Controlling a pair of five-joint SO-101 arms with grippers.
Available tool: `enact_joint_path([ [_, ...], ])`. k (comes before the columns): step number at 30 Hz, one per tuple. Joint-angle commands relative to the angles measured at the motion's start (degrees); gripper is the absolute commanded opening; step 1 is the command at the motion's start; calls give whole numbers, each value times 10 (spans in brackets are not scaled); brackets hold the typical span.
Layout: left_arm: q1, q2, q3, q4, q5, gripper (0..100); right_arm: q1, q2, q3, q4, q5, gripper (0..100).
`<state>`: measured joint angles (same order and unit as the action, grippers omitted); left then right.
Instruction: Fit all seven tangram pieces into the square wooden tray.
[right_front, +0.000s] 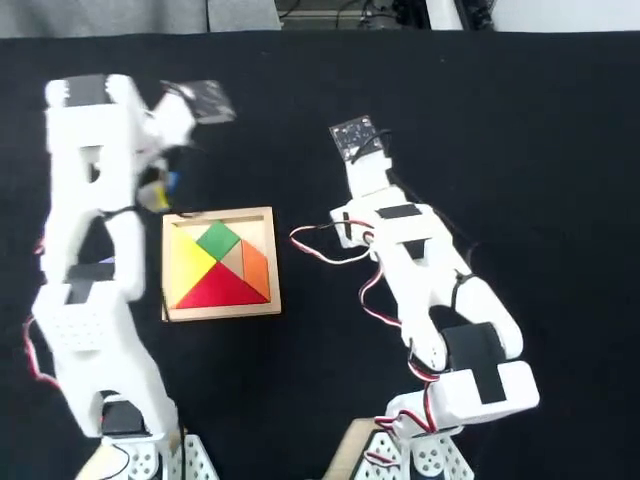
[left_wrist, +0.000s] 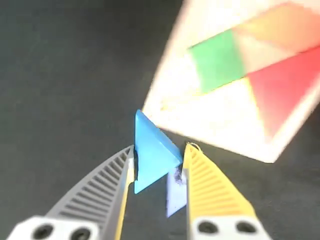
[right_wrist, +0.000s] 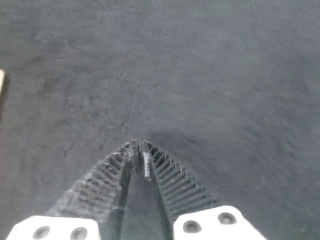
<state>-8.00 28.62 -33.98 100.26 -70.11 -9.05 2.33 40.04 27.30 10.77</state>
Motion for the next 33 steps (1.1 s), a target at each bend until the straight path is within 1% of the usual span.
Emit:
enact_joint_path([
  [1,69,-86,124,4,-45,37,13,-9,-34,4,-1,11],
  [3,80,-127,188,-3,-73,28,20,-9,-35,3,-3,11],
  [4,81,-149,219,-25,-82,30,23,-9,-38,3,-3,11],
  [7,59,-203,305,-142,-84,33,24,-6,-44,4,-4,11],
  [10,38,-217,388,-259,-100,34,24,-6,-44,4,-4,11],
  [13,29,-209,426,-320,-120,34,24,-5,-44,4,-2,11],
  [18,36,-169,412,-321,-120,37,24,-5,-44,4,-1,11],
  [23,34,-118,370,-316,-113,124,24,-5,-44,4,-1,11],
  [33,38,-82,332,-318,-104,116,24,-5,-44,4,-1,11],
])
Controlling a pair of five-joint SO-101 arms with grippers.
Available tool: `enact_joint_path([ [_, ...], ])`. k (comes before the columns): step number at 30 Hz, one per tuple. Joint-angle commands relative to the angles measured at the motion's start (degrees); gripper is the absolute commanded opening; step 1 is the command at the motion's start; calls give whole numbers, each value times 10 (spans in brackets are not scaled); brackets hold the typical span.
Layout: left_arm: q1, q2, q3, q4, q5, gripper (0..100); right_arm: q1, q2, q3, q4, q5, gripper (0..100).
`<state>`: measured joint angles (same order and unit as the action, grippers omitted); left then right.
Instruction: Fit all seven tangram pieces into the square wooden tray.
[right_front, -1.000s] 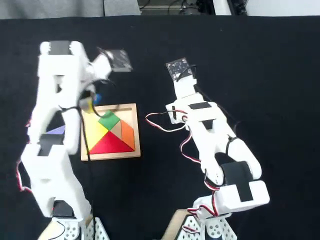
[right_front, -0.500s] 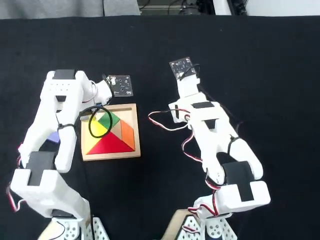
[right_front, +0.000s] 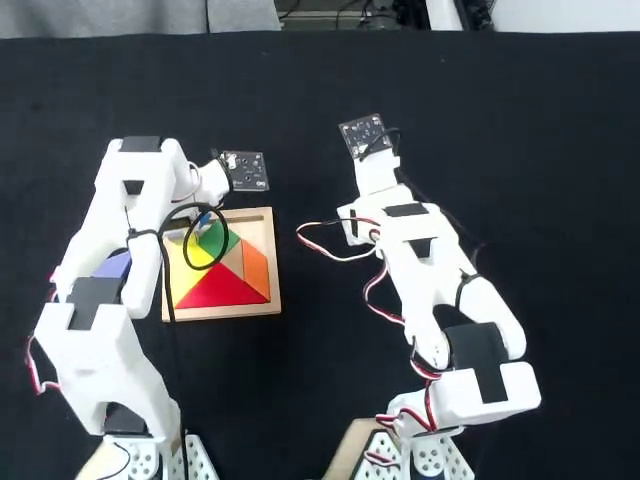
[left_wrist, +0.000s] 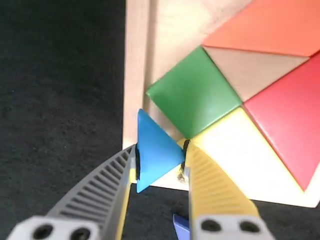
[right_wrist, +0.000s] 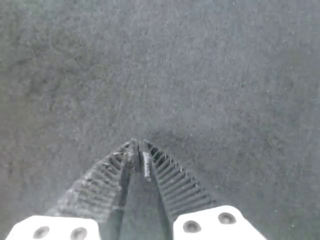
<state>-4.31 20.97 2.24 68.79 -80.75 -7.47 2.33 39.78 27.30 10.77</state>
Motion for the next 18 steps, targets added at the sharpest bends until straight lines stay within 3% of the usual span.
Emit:
enact_joint_path([
  [1,1,-5,-29,-4,3,118,8,-5,-42,4,-1,11],
  [6,2,-2,-30,-2,4,134,8,-5,-42,4,-1,11],
  [11,2,-6,-31,-3,52,211,7,-5,-42,4,-1,11],
  [18,2,-3,-48,-2,55,217,7,-5,-42,4,-1,11],
])
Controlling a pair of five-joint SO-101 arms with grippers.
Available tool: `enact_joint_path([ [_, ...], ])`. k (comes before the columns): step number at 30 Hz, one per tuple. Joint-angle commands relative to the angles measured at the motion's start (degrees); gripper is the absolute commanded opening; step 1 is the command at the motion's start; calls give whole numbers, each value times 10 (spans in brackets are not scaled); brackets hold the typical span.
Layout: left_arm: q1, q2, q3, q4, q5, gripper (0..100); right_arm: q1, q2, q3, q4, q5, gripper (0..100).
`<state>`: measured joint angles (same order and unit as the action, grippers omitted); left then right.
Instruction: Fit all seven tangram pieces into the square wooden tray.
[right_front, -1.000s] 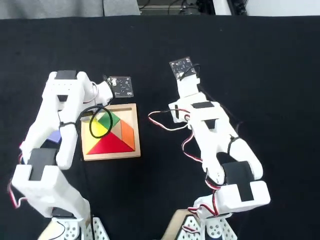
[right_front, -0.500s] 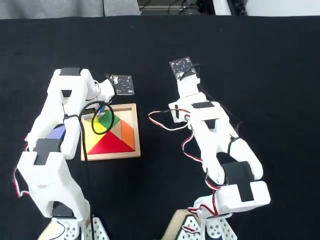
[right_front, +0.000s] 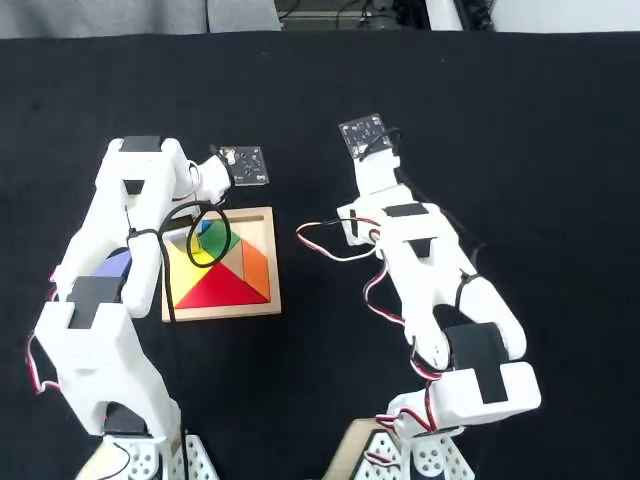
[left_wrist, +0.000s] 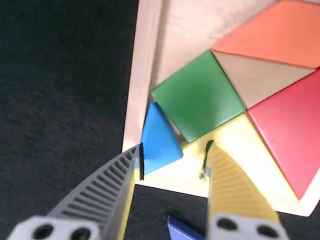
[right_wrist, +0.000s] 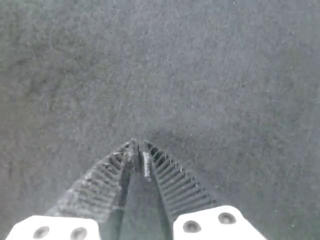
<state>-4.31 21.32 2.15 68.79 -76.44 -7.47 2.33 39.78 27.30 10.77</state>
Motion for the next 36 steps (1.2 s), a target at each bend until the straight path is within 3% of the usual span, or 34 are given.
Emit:
enact_joint_path([
  [1,2,-4,-53,-2,11,217,7,-5,-42,4,-1,11],
  [12,-66,-21,-77,1,12,216,7,-5,-42,4,-1,11],
  [20,-171,-156,-104,171,46,216,7,-5,-43,4,-1,11],
  [23,-204,-200,-71,201,46,216,7,-5,-43,4,-1,11],
  [27,-240,-226,28,140,33,216,7,-5,-41,4,-1,11],
  [29,-249,-230,95,104,-11,220,7,-5,-40,4,-1,11],
  [32,-247,-231,167,69,-76,222,7,-5,-39,4,-1,11],
  [36,-233,-231,201,12,-82,261,7,-4,-39,4,-1,11],
])
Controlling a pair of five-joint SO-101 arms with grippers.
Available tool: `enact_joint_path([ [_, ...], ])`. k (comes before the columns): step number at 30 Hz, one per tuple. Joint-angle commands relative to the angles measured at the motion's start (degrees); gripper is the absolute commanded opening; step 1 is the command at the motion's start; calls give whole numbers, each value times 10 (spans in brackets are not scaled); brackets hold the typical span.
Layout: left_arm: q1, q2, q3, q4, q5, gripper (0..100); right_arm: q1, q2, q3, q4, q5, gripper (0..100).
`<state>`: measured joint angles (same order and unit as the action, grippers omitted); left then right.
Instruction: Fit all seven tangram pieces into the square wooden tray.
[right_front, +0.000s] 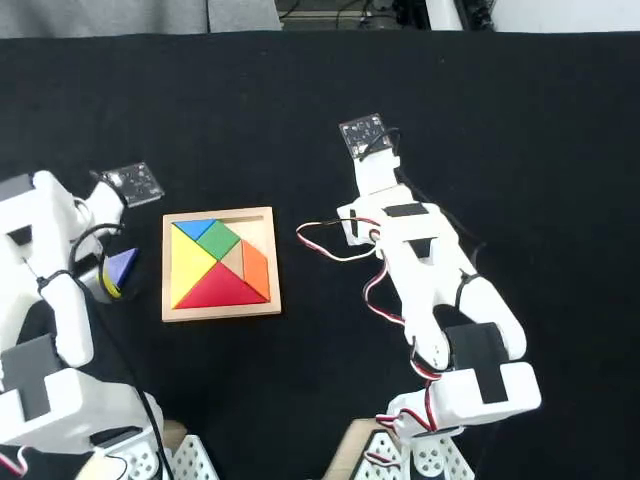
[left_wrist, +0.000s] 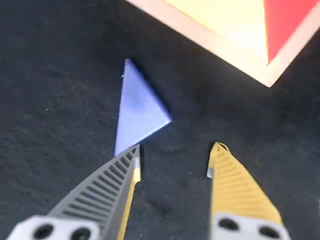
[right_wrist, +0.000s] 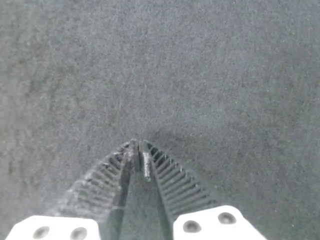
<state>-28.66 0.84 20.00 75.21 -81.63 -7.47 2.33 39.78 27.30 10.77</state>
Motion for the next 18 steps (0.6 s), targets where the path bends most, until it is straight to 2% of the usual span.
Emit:
enact_joint_path([
  [1,11,-25,27,-68,-30,284,6,-4,-39,4,-1,11],
  [5,6,-20,53,-153,4,346,4,-4,-41,4,-1,11],
  [13,11,-20,143,-297,5,355,4,-4,-43,4,-1,11],
  [15,7,-20,144,-305,4,355,4,-4,-42,4,-1,11],
  [18,1,-20,143,-278,-38,355,4,-4,-42,4,-1,11],
])
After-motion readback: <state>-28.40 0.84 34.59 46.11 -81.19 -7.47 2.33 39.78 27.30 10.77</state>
